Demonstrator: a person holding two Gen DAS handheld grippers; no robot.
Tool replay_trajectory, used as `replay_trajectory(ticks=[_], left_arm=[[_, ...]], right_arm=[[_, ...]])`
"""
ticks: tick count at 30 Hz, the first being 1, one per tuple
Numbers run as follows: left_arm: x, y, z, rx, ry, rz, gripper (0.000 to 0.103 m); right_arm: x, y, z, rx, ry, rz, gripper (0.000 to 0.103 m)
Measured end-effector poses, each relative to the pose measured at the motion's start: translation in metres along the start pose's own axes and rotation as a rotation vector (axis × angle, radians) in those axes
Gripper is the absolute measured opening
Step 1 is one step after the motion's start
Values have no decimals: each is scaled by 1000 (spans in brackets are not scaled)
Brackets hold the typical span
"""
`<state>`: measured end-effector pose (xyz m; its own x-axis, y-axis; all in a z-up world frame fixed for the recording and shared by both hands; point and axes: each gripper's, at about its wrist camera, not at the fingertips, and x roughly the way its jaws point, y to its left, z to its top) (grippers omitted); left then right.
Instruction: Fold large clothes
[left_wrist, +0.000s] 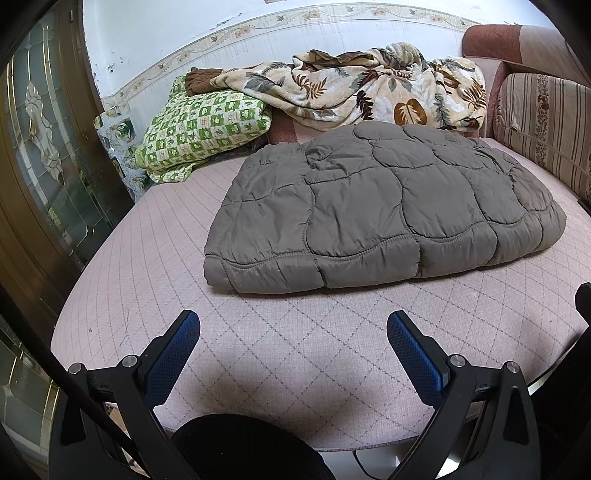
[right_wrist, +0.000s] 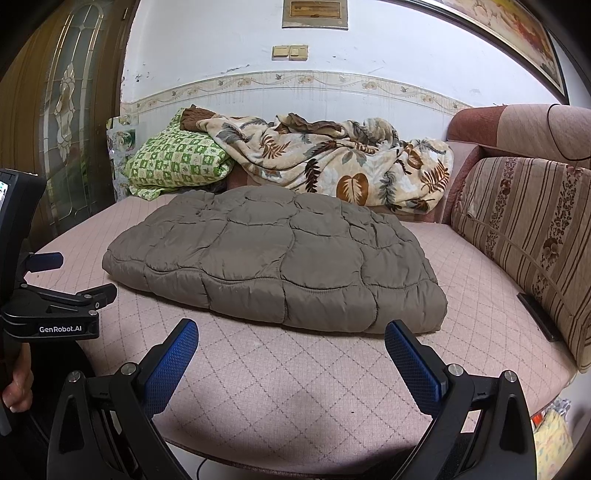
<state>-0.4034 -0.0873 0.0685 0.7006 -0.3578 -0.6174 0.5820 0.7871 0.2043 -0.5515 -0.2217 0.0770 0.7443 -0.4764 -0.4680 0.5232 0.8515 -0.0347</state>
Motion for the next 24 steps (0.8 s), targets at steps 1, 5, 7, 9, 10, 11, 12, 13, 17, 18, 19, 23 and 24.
replay_trajectory(ticks=[1, 5, 7, 9, 10, 11, 12, 13, 17, 18, 19, 23, 24], left_arm=[[0, 0, 0, 0, 1, 0, 101], [0, 0, 0, 0, 3, -2, 101], [0, -1, 1, 1, 1, 1, 101], [0, 0, 0, 1, 0, 1, 101], [0, 0, 0, 2, 1, 1, 101], [0, 0, 0, 2, 2, 3, 101], [0, 0, 1, 1, 2, 1, 101], [0, 0, 1, 1, 2, -2, 101], [0, -1, 1, 2, 2, 1, 101], [0, 0, 1, 3, 2, 2, 101], [0, 0, 1, 2, 1, 1, 101], [0, 0, 1, 2, 2, 0, 101], [0, -1, 1, 2, 2, 0, 101]], right_arm=[[0, 0, 0, 0, 0, -1, 102], [0, 0, -1, 2, 0, -1, 102], [0, -1, -1, 2, 0, 0, 102], [0, -1, -1, 2, 1, -1, 102], [0, -1, -1, 2, 1, 0, 102], [0, -1, -2, 2, 0, 0, 102], [0, -1, -2, 2, 1, 0, 102], [0, -1, -1, 2, 2, 0, 102], [1, -2, -2, 3, 3, -1, 102], [1, -2, -3, 3, 3, -1, 102], [1, -2, -2, 3, 2, 0, 102], [0, -2, -2, 3, 2, 0, 102], [0, -2, -3, 3, 2, 0, 102]])
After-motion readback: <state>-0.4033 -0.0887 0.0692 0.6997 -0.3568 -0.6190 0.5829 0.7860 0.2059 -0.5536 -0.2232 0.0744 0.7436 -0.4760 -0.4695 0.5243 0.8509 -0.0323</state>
